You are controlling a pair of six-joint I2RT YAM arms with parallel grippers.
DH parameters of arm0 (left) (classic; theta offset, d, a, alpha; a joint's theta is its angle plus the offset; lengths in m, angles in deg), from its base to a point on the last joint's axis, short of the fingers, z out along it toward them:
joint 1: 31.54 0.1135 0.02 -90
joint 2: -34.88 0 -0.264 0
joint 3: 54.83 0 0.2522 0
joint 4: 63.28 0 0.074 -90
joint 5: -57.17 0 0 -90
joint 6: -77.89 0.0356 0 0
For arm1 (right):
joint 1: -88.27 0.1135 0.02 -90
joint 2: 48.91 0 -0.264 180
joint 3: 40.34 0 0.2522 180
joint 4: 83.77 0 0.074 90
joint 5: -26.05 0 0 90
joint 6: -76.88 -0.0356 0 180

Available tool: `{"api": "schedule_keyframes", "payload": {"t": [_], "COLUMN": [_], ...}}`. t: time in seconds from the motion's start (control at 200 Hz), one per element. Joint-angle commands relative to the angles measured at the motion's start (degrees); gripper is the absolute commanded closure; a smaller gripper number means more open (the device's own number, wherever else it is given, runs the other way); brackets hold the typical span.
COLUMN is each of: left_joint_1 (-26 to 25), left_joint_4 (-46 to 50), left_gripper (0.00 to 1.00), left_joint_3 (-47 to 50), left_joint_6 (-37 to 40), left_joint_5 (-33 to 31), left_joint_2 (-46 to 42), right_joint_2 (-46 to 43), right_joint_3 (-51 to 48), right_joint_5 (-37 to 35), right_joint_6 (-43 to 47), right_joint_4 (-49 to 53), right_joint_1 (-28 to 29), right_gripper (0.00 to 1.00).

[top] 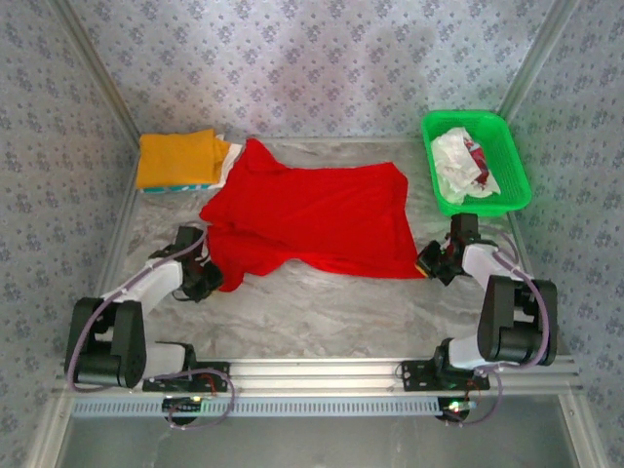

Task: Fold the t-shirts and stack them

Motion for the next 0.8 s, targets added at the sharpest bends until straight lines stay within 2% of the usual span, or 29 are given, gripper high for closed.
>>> {"api": "schedule_keyframes", "payload": {"t": [0.0,0.055,0.27,0.425,0.63,0.794], "left_joint_1": [-0.2,-0.3,-0.3,0.0,0.8,0.9], "left_joint_4": [0.9,1.9,8.8,18.9,25.6,29.7], "left_gripper": [0.95,1.0,1.0,1.0,1.0,1.0], "left_joint_3": [-0.7,-0.9,-4.2,-7.8,-7.8,-9.7], "left_joint_6": [1.1,1.2,-0.1,-1.0,-4.0,-5.7], "left_joint_5": [-1.5,-2.1,-4.0,-6.5,-4.3,-4.3], "left_joint_2": [-0.4,-1.6,-12.6,-21.0,-31.3,-39.8], "right_joint_2": [-1.4,-1.7,-6.8,-13.1,-21.8,-28.2], "right_joint_3": [-0.6,-0.3,2.6,2.8,0.3,2.0], "right_joint_5": [0.0,0.0,0.3,0.3,1.8,2.3], "right_joint_6": [-0.1,0.1,2.2,2.9,3.1,3.9], "right_joint_4": [0.5,1.0,8.3,15.2,21.6,27.2], "right_joint_1": [0.3,0.3,-0.7,-2.0,-5.0,-5.6], "right_gripper": [1.0,1.0,1.0,1.0,1.0,1.0]}}
